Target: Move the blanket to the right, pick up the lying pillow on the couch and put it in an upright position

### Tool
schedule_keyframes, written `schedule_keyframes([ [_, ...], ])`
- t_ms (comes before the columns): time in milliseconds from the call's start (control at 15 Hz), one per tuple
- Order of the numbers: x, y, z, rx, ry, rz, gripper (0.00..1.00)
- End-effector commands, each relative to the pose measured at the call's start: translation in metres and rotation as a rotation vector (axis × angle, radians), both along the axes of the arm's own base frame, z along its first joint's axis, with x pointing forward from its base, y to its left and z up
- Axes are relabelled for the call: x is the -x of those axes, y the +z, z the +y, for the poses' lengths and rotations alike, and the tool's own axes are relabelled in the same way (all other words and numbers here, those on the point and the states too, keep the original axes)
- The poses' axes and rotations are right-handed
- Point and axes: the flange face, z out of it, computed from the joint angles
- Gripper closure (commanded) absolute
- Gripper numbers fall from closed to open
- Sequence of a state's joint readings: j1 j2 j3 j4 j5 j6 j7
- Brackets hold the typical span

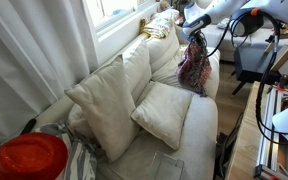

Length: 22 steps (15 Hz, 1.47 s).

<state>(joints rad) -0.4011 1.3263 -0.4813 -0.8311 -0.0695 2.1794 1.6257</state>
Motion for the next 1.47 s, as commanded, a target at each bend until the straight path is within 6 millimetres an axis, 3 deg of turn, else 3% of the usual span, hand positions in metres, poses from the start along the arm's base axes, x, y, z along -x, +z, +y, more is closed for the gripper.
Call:
schedule_keyframes([
  [0, 0.006, -0.032, 0.001, -0.031, -0.014, 0.057, 0.95],
  [133, 0.012, -0.048, 0.003, -0.065, -0.018, 0.089, 0.95],
  [200, 0.002, -0.061, 0.022, -0.063, 0.020, 0.115, 0.95],
  [333, 0.002, -0.072, 0.027, -0.124, 0.042, 0.120, 0.95],
  [400, 0.004, -0.077, 0.028, -0.148, 0.060, 0.129, 0.76],
  [467, 0.004, -0.079, 0.029, -0.166, 0.073, 0.139, 0.69],
  [533, 0.005, -0.080, 0.031, -0.182, 0.080, 0.150, 0.52],
  [667, 0.004, -0.079, 0.034, -0.200, 0.084, 0.175, 0.45],
  [1067, 0.009, -0.065, 0.066, -0.333, 0.103, 0.404, 0.00],
  [1400, 0.014, -0.058, 0.107, -0.491, 0.192, 0.635, 0.00],
])
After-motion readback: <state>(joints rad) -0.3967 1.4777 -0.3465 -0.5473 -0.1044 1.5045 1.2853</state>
